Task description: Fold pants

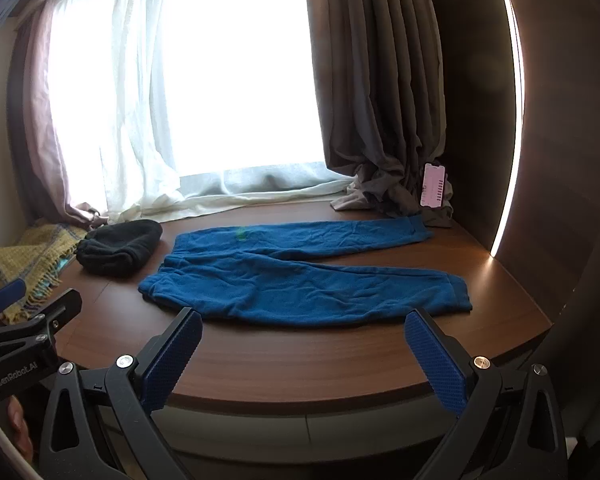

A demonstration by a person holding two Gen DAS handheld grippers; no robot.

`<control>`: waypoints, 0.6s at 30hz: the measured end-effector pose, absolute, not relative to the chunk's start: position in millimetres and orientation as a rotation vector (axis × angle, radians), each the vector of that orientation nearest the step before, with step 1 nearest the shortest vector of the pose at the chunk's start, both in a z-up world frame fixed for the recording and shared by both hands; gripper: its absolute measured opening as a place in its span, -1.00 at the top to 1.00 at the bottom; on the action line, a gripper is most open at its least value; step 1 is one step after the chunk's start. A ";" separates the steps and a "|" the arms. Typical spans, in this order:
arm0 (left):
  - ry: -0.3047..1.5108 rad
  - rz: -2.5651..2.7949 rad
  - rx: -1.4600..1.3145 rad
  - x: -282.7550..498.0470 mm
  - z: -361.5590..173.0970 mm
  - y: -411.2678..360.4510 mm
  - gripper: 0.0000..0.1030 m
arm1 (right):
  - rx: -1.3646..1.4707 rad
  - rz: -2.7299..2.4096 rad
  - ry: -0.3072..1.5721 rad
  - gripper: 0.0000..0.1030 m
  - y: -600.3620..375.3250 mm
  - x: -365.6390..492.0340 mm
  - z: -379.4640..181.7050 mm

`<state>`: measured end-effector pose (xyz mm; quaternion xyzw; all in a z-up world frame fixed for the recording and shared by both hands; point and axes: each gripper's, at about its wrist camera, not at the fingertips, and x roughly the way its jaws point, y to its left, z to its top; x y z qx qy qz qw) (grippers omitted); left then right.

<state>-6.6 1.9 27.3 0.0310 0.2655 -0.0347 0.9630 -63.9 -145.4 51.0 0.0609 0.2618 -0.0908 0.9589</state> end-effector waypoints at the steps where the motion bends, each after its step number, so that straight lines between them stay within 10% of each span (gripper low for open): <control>1: 0.538 -0.071 0.060 -6.5 28.1 2.1 -1.00 | 0.123 -0.183 0.529 -0.99 -145.3 -64.3 50.5; 18: 0.521 -0.077 0.054 -10.1 34.2 1.1 -1.00 | 0.123 -0.164 0.498 -0.99 -147.4 -69.4 55.8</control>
